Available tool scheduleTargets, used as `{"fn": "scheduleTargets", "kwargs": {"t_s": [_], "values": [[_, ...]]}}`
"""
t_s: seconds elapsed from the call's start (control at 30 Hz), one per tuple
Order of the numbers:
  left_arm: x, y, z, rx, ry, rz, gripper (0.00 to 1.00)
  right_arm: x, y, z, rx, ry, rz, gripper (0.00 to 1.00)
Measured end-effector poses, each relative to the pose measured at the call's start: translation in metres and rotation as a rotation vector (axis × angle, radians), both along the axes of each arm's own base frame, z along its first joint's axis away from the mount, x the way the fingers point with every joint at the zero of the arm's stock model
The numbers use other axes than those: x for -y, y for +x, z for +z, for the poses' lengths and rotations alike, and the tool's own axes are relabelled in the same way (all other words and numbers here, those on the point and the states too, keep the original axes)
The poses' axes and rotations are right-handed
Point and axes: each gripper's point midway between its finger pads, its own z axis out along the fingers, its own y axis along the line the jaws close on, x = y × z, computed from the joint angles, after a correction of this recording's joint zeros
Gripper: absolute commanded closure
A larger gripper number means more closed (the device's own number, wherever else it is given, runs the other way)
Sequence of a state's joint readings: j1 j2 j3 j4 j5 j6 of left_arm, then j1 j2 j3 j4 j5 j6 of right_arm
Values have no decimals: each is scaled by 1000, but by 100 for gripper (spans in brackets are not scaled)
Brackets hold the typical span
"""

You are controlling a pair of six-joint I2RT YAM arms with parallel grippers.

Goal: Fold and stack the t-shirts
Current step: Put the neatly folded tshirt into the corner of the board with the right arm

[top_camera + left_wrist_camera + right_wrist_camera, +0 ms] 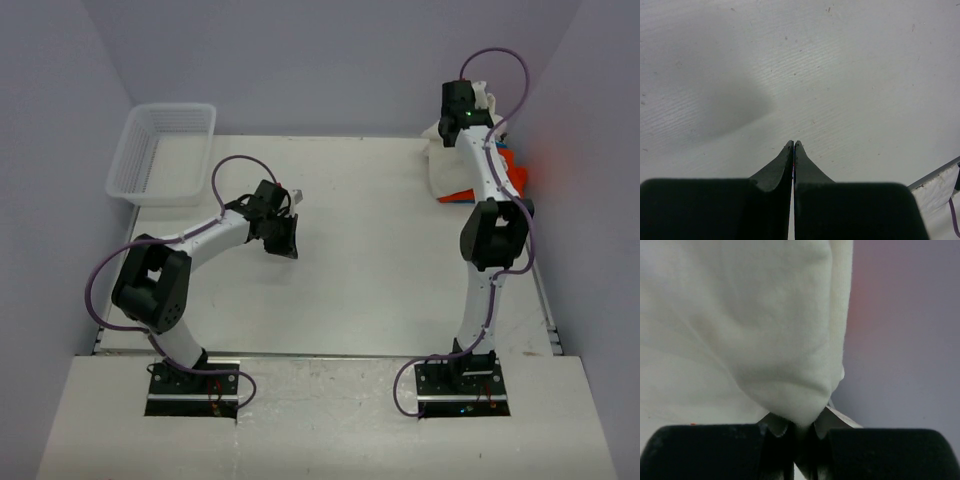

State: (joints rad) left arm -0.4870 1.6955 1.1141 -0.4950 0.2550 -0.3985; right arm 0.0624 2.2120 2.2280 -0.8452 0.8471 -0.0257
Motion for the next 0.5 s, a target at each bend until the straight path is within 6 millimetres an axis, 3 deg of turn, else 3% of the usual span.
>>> {"fn": "scheduleTargets", "kwargs": {"t_s": [0.17,0.3,0.5], "values": [[-2,-4,-1,-2,4,-5,100,24,0,-23,-38,1,-48,100],[-7,-11,-3,-13,15,-15,100,44,2,-56,-96,10,-82,100],[-11,-21,-1,-25,21,-20,100,77,12,-89,-134,0,-124,97]]}}
